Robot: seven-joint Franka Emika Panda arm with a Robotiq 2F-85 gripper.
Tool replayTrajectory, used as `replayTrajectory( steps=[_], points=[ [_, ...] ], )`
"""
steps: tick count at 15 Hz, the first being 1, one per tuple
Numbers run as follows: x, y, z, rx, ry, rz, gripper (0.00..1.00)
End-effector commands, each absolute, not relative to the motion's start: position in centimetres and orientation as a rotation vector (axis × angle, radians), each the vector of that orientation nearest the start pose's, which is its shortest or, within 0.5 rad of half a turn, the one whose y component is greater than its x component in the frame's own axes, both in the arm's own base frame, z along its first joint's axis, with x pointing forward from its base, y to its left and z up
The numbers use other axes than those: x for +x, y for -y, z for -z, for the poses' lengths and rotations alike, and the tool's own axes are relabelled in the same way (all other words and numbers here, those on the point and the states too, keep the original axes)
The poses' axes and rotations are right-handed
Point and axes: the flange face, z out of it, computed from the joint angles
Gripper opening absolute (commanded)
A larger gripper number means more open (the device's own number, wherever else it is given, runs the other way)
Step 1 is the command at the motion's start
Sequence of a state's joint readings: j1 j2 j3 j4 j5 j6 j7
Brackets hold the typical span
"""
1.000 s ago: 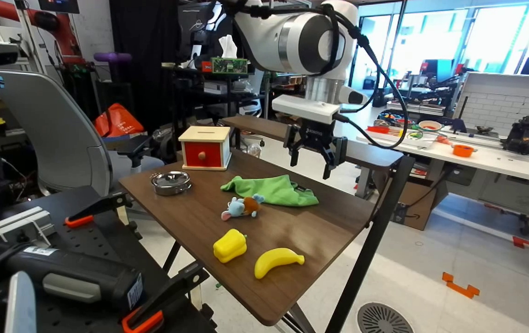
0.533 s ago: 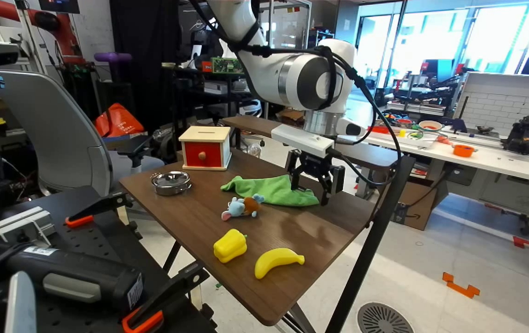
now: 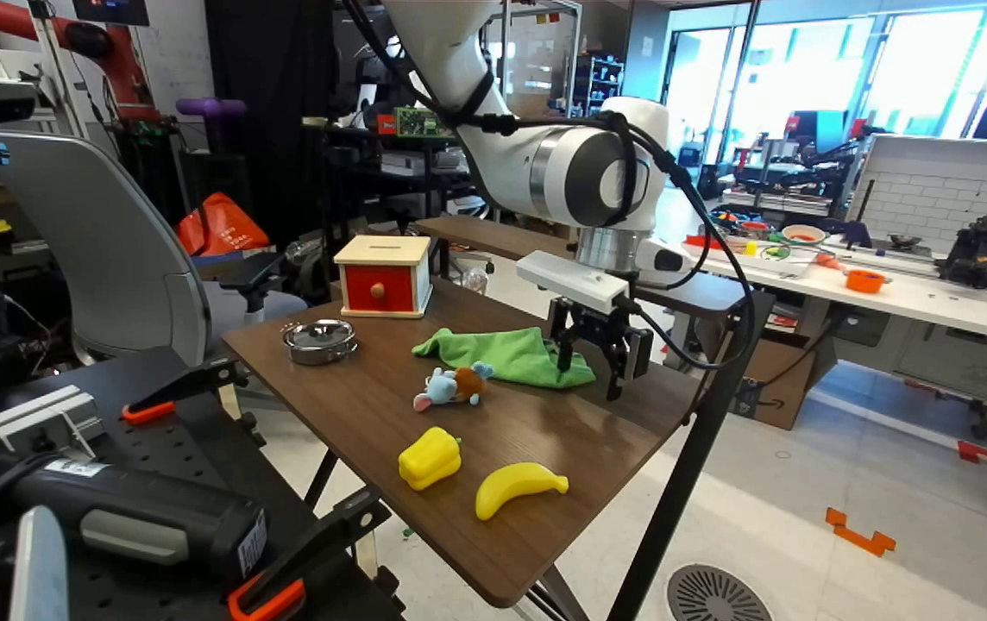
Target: Unfold the green towel
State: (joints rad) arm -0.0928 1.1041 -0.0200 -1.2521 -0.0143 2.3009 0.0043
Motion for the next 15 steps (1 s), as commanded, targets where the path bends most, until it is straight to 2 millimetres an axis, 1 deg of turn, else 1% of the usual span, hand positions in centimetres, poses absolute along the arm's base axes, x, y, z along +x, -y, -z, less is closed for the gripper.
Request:
replayTrajectory(
  steps=[1,2,3,4,5,6,8,9,11,13,14,15],
  points=[
    [73.7,8.0,-6.8,-3.17,-0.196,-0.102,0.79],
    [73.8,8.0,-6.6,-3.17,-0.202,-0.103,0.79],
    [73.9,7.9,-6.4,-3.17,-0.208,-0.105,0.85],
    [74.1,7.9,-6.3,-3.17,-0.21,-0.11,0.81],
    [74.2,7.9,-6.3,-3.172,-0.211,-0.119,0.56],
    [74.2,7.9,-6.3,-3.173,-0.213,-0.131,0.56],
    [74.4,7.7,-6.4,-3.178,-0.212,-0.142,0.42],
    [74.5,7.7,-6.5,-3.178,-0.211,-0.15,0.32],
    [74.7,7.8,-6.6,-3.18,-0.212,-0.159,0.19],
    [74.8,7.7,-6.8,-3.179,-0.213,-0.169,0.03],
    [74.9,7.7,-6.9,-3.178,-0.212,-0.17,0.0],
    [75.0,7.6,-7.1,-3.178,-0.21,-0.166,0.0]
  ],
)
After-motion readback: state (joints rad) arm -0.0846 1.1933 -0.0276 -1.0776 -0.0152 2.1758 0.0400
